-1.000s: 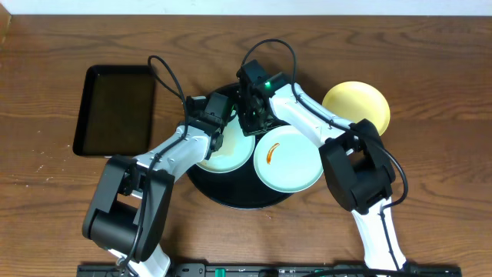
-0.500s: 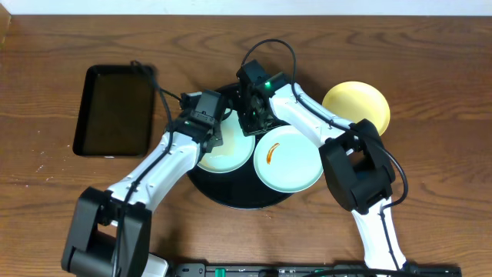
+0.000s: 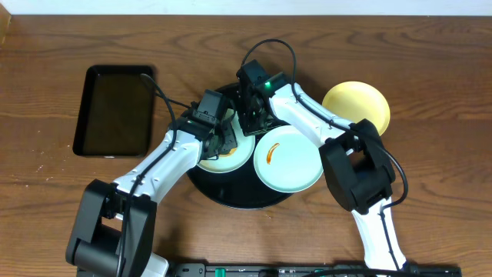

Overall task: Clean dirty plates on tray and stack at the side
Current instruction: 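Keep scrubbing the green plate surface with the left gripper's sponge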

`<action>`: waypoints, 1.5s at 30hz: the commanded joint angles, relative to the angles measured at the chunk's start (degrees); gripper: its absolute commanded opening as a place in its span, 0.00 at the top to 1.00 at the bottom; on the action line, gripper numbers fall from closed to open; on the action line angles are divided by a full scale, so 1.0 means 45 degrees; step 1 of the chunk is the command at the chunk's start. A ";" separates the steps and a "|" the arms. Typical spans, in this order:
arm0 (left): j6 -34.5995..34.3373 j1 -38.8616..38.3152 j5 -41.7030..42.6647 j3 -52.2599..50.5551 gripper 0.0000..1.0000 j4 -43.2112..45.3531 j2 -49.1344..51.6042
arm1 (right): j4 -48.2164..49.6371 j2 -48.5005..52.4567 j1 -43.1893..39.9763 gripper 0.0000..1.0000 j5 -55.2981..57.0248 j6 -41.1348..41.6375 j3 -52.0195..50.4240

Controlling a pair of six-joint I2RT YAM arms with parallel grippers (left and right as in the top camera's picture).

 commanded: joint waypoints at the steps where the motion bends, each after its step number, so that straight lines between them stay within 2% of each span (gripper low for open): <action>1: -0.0141 0.0015 0.0622 -0.0136 0.92 -0.0097 0.0126 | -0.0151 0.0092 -0.0107 0.99 0.1122 0.0175 -0.0087; 18: 0.0131 0.0112 0.0724 -0.0136 0.92 -0.0287 0.1574 | -0.0243 0.0092 -0.0107 0.99 0.1122 0.0175 -0.0087; 23: 0.1020 0.0141 0.0699 -0.0121 0.92 -0.0559 0.1399 | -0.0243 0.0092 -0.0107 0.99 0.1127 0.0170 -0.0087; 25: 0.1141 0.0141 0.0199 -0.0078 0.92 -0.1025 0.1302 | -0.0238 0.0092 -0.0107 0.99 0.1122 0.0170 -0.0087; 30: 0.1175 0.0136 -0.2399 -0.0034 0.92 -0.2312 0.1224 | -0.0238 0.0092 -0.0107 0.99 0.1122 0.0170 -0.0087; 33: 0.1749 0.0141 -0.3487 -0.0039 0.92 -0.2681 0.1224 | -0.0233 0.0092 -0.0107 0.99 0.1127 0.0170 -0.0087; 39: 0.2118 0.0141 -0.5493 -0.0039 0.91 -0.2385 0.1224 | -0.0243 0.0092 -0.0107 0.99 0.1122 0.0165 -0.0087; 45: 0.3298 0.0141 -0.6329 -0.0039 0.91 -0.1656 0.1224 | -0.0253 0.0092 -0.0107 0.99 0.1122 0.0160 -0.0087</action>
